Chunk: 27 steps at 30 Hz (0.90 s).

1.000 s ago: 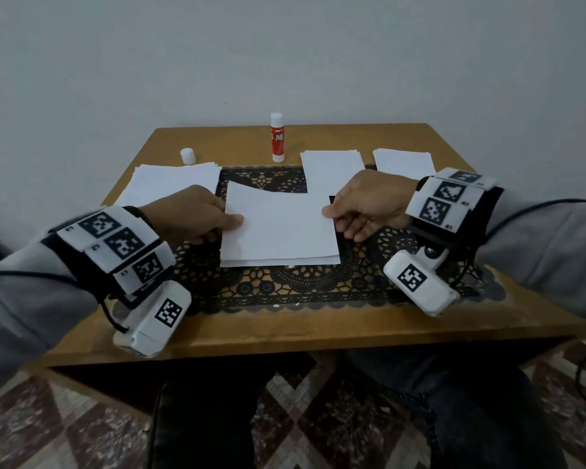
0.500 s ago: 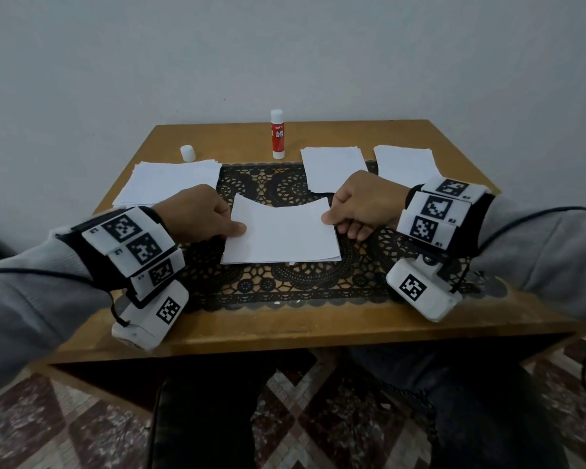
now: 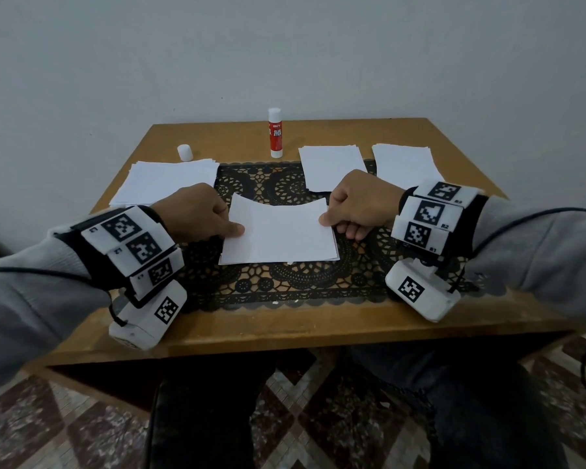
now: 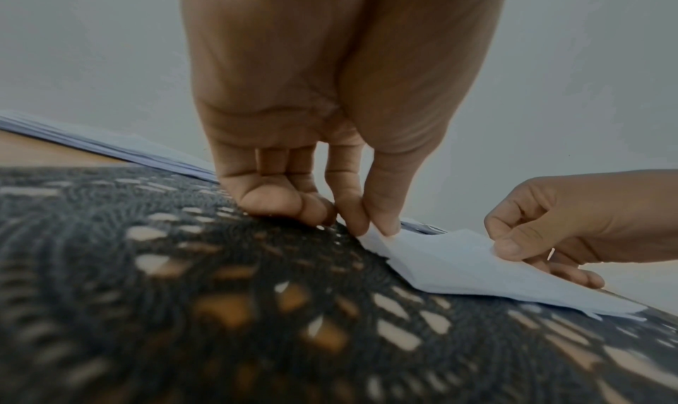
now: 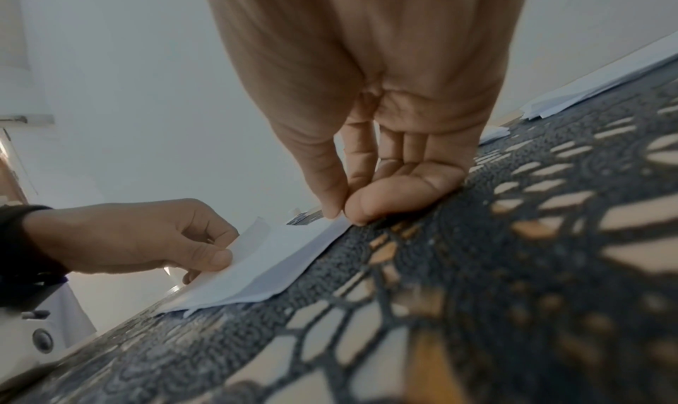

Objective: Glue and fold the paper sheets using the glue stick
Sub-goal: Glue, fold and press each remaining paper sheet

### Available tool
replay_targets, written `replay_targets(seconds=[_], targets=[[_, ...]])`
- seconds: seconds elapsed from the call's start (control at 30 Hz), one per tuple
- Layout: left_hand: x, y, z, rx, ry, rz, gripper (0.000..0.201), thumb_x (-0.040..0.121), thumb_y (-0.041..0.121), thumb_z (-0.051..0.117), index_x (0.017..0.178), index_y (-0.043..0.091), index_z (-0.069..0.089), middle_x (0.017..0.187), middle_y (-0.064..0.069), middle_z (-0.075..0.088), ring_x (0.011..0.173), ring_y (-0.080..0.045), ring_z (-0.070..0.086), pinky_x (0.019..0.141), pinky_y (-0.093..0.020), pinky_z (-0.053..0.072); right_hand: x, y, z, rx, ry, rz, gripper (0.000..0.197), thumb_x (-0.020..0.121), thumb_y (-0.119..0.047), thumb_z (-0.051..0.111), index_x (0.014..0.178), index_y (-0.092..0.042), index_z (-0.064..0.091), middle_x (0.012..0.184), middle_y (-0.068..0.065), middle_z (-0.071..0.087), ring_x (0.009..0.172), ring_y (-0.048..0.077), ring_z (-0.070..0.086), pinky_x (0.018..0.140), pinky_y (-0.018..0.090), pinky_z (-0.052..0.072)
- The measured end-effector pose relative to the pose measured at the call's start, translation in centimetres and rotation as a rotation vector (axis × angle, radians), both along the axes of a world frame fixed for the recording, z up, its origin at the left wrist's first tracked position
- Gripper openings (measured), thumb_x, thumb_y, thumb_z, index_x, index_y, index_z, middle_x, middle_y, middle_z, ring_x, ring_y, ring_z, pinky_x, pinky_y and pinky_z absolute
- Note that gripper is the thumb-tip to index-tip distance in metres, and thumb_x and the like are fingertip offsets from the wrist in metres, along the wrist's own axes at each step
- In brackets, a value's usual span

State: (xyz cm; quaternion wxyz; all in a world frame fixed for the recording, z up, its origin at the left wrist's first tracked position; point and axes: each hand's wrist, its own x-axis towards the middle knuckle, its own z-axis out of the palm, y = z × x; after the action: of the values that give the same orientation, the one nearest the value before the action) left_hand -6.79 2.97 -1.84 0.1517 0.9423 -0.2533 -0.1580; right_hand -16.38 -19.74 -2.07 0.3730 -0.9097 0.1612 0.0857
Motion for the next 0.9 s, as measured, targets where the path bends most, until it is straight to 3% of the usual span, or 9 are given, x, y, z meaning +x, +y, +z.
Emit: replay_targets(seconds=[0.37, 0.47, 0.53, 0.6, 0.67, 0.73, 0.8, 0.9], targets=[[-0.1, -0.3, 0.1, 0.024, -0.038, 0.003, 0.037, 0.081, 0.033, 0.073, 0.057, 0.012, 0.053, 0.06, -0.002, 0.054, 0.057, -0.013, 0.046, 0.055, -0.025, 0.036, 0.3, 0.3, 0.0, -0.115, -0.008, 0.018, 0.024, 0.083, -0.017, 0.075, 0.071, -0.004, 0.059, 0.068, 0.012, 0.067, 0.056, 0.019, 0.064, 0.056, 0.03, 0.057], [-0.1, -0.4, 0.0, 0.05, -0.114, 0.006, 0.029, 0.08, 0.037, 0.073, 0.077, 0.014, 0.055, 0.077, -0.002, 0.059, 0.07, -0.014, 0.051, 0.06, -0.026, 0.037, 0.2, 0.6, 0.1, -0.198, -0.012, 0.02, 0.023, 0.085, -0.018, 0.073, 0.076, -0.001, 0.06, 0.07, 0.014, 0.068, 0.059, 0.024, 0.067, 0.058, 0.035, 0.059], [-0.4, -0.4, 0.1, 0.057, -0.182, 0.011, 0.036, 0.082, 0.039, 0.071, 0.096, 0.014, 0.05, 0.091, -0.002, 0.057, 0.081, -0.017, 0.051, 0.063, -0.027, 0.037, 0.2, 0.8, 0.2, -0.389, -0.088, 0.061, 0.021, 0.087, -0.02, 0.066, 0.085, 0.0, 0.061, 0.08, 0.015, 0.07, 0.071, 0.029, 0.069, 0.065, 0.039, 0.058], [-0.7, -0.5, 0.3, 0.059, -0.209, -0.074, 0.047, 0.084, 0.04, 0.067, 0.117, 0.017, 0.043, 0.106, -0.005, 0.054, 0.091, -0.019, 0.05, 0.068, -0.028, 0.041, -0.1, 1.5, 0.5, -0.593, -0.203, 0.16, 0.023, 0.09, -0.027, 0.06, 0.098, -0.006, 0.06, 0.097, 0.011, 0.067, 0.086, 0.027, 0.063, 0.074, 0.039, 0.054], [-1.0, -0.6, 0.3, 0.151, -0.206, -0.261, 0.065, 0.087, 0.046, 0.06, 0.141, 0.026, 0.031, 0.138, -0.008, 0.042, 0.12, -0.025, 0.042, 0.096, -0.038, 0.042, -0.9, 2.9, 0.9, -0.658, -0.196, 0.374, 0.041, 0.093, -0.042, 0.055, 0.12, -0.011, 0.053, 0.12, 0.01, 0.058, 0.106, 0.024, 0.055, 0.088, 0.04, 0.05], [-1.6, -0.6, 0.1, 0.359, -0.165, -0.392, 0.076, 0.091, 0.056, 0.045, 0.152, 0.032, 0.007, 0.159, -0.003, 0.008, 0.145, -0.027, 0.009, 0.114, -0.051, 0.02, -2.1, 4.7, 1.1, -0.655, 0.003, 0.609, 0.072, 0.094, -0.057, 0.043, 0.146, -0.01, 0.03, 0.151, 0.013, 0.033, 0.136, 0.028, 0.035, 0.11, 0.044, 0.036], [-1.8, -0.4, -0.3, 0.523, -0.089, -0.425, 0.077, 0.092, 0.062, 0.03, 0.149, 0.035, -0.013, 0.159, -0.001, -0.018, 0.146, -0.024, -0.014, 0.115, -0.054, 0.007, -3.6, 5.9, 0.6, -0.69, 0.187, 0.762, 0.091, 0.093, -0.066, 0.029, 0.154, -0.006, 0.0, 0.162, 0.012, -0.003, 0.149, 0.026, 0.001, 0.121, 0.044, 0.015], [-1.5, 0.2, -0.9, 0.578, -0.037, -0.438, 0.077, 0.09, 0.065, 0.019, 0.146, 0.033, -0.024, 0.155, -0.001, -0.03, 0.144, -0.021, -0.023, 0.115, -0.053, 0.001, -5.7, 5.4, 0.1, -0.75, 0.283, 0.823, 0.1, 0.087, -0.074, 0.016, 0.15, -0.005, -0.018, 0.157, 0.012, -0.025, 0.146, 0.023, -0.02, 0.122, 0.042, 0.001]])
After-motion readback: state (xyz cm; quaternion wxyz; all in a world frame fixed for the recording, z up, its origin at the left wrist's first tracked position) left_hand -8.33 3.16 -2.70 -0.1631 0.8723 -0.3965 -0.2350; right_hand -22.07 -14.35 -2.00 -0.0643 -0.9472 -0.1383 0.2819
